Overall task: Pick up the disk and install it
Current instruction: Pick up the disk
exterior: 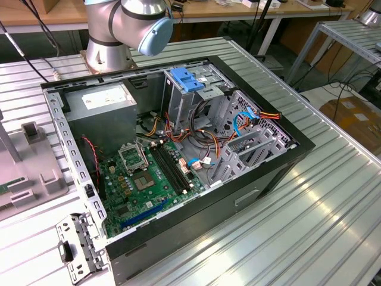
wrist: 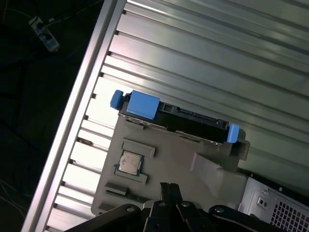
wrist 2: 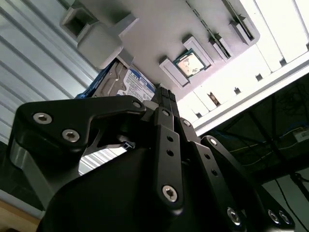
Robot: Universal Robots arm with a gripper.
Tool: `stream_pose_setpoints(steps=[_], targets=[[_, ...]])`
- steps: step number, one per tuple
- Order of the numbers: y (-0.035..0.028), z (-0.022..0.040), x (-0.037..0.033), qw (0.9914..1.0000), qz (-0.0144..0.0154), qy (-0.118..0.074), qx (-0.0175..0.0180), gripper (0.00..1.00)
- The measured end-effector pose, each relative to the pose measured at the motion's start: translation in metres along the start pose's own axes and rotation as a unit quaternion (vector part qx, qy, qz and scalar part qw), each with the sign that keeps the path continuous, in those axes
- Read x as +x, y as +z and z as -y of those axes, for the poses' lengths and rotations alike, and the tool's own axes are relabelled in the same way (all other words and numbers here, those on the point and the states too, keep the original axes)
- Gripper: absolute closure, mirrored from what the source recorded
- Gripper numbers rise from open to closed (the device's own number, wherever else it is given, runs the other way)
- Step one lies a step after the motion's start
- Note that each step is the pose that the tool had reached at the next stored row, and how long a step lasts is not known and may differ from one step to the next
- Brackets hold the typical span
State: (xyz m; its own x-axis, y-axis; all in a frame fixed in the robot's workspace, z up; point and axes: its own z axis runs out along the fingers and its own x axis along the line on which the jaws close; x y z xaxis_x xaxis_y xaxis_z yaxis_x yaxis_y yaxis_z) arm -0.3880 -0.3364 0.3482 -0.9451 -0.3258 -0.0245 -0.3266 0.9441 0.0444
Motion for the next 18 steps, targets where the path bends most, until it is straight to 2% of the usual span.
stream_pose_setpoints(steps=[11, 18], targets=[[0.0000, 0.0000, 0.0000, 0.99936, -0.0016, -0.036, -0.0009, 0.89], [0.0000, 0.0000, 0.0000, 0.99820, -0.0027, -0.060, -0.0014, 0.89]])
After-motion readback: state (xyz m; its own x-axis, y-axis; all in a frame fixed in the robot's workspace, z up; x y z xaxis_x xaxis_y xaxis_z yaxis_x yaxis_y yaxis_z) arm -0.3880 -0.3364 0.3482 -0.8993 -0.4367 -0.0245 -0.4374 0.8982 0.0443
